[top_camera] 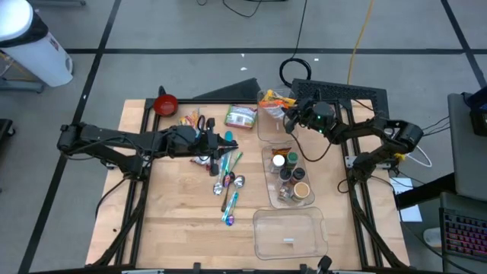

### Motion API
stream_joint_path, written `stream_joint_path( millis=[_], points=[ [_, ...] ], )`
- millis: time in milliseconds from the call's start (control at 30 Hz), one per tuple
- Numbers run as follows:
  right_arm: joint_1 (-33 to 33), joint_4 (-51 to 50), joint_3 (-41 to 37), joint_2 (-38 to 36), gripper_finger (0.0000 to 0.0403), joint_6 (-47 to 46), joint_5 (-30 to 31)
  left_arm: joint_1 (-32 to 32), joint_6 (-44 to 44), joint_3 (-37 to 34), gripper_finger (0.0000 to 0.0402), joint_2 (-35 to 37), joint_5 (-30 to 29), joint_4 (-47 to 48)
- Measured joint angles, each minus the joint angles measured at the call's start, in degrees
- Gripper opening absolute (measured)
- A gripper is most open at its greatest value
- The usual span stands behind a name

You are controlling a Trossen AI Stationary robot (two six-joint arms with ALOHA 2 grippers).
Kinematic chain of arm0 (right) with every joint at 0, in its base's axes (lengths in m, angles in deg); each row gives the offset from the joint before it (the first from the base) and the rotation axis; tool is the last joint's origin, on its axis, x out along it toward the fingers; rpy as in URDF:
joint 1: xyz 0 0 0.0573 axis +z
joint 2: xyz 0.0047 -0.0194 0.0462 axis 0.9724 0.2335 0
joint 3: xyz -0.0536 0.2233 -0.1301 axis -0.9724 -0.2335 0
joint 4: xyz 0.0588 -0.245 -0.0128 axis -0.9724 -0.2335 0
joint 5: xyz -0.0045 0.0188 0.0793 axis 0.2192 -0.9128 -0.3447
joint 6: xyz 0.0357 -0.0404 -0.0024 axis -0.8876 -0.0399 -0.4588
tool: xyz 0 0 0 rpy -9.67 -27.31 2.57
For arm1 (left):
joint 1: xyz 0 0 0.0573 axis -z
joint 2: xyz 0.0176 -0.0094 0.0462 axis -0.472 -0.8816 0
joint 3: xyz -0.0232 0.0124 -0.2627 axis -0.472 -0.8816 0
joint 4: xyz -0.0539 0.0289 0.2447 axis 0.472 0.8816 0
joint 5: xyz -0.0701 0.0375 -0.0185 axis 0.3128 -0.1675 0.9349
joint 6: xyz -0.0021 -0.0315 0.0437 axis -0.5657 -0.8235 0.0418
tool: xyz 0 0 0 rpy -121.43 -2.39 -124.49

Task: Pick & Place Food Item
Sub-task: Put the orange noodle pack into the top transparent bin, then put the blue noodle pack into the top transparent bin

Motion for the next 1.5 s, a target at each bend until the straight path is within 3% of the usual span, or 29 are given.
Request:
stream_joint_path(
  millis=[333,533,667,767,1100,1300,1500],
  points=[
    [-0.05,-2.07,0.02,-0.33,0.0140,-0.01,0.17,0.02,-0.43,0.02,0.0042,0.00,-0.01,0.19],
    [-0.05,-5.83,0.02,-4.76,0.0183,0.02,2.30,0.02,-0.41,0.02,0.0042,0.00,-0.01,0.44],
    [-0.07,-12.75,0.02,-9.48,0.0185,3.05,8.86,0.02,-0.80,0.02,0.0042,0.00,-0.01,0.44],
    [-0.10,-16.98,0.02,-12.87,0.0178,4.44,10.23,0.02,-1.09,0.02,0.0042,0.00,-0.02,0.44],
    [0.01,-18.50,0.02,-18.49,0.0169,-0.05,-6.90,0.02,-5.34,0.03,0.0042,0.00,-0.03,0.69],
    [0.01,-18.51,0.02,-18.53,0.0166,-0.06,-7.63,0.01,-7.31,0.04,0.0042,-2.04,-0.66,6.31],
    [0.08,-18.76,0.02,-18.53,0.0164,-0.02,-7.63,-1.49,-12.67,0.11,0.0042,-4.49,-12.55,8.59]
  ],
)
